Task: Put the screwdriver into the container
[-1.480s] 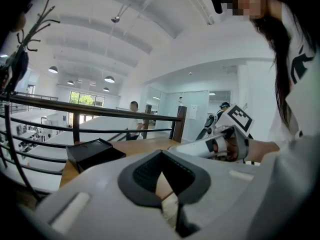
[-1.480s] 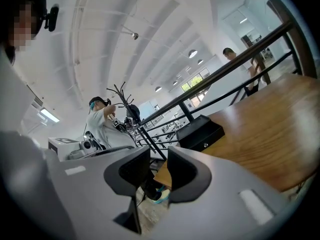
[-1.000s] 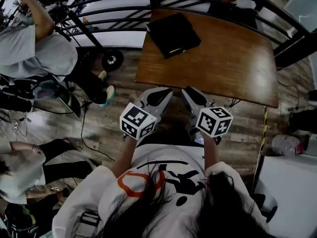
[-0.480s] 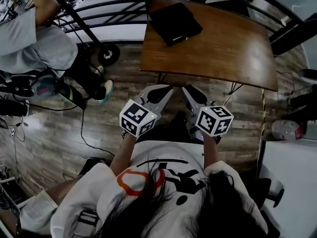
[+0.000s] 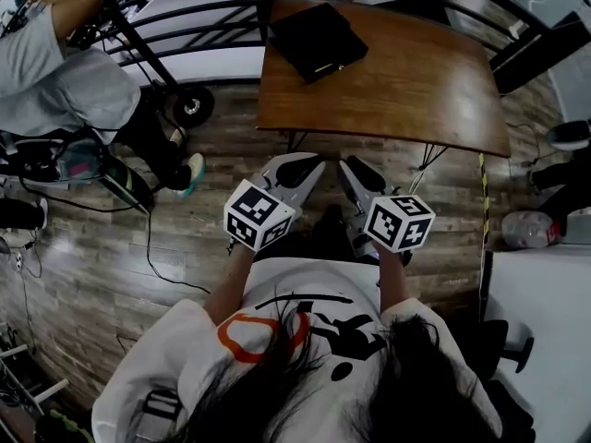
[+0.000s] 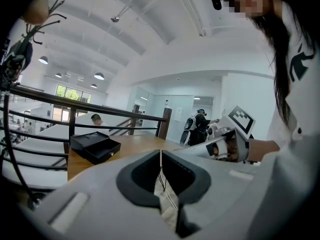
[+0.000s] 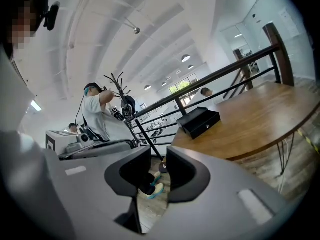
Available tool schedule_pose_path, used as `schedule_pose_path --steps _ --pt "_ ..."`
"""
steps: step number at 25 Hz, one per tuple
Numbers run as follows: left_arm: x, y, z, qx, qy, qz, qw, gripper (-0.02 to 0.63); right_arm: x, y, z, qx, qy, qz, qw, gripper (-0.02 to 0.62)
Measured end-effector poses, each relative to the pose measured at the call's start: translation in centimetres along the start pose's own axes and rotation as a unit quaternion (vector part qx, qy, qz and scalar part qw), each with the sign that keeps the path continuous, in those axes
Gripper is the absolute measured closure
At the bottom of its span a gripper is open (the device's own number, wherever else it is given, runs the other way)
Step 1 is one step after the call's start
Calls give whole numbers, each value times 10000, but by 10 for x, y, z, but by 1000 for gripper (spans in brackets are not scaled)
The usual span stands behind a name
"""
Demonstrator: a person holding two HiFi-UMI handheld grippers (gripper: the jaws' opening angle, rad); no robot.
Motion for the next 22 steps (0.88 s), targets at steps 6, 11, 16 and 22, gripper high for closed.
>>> schedule_pose_path --steps 6,11,16,22 --pt "-10 4 4 -33 136 32 9999 595 2 7 14 -50 149 84 9998 502" --pt "-13 9 11 39 280 -11 9996 587 8 16 16 -87 227 83 9997 508" --pt "-27 10 10 23 434 34 9990 586 8 20 28 -90 318 87 9994 511" --pt "-41 17 15 88 529 36 9986 586 10 32 44 -56 441 43 9990 526"
Point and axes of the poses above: the fingertips, and each gripper's own axes: z backward along the fingers, x to its left, y out of its underside, the point moved 5 cm from there along z, backward along the fingers, and after that the axes turned 4 degrees about -x, right-handed, at the moved point
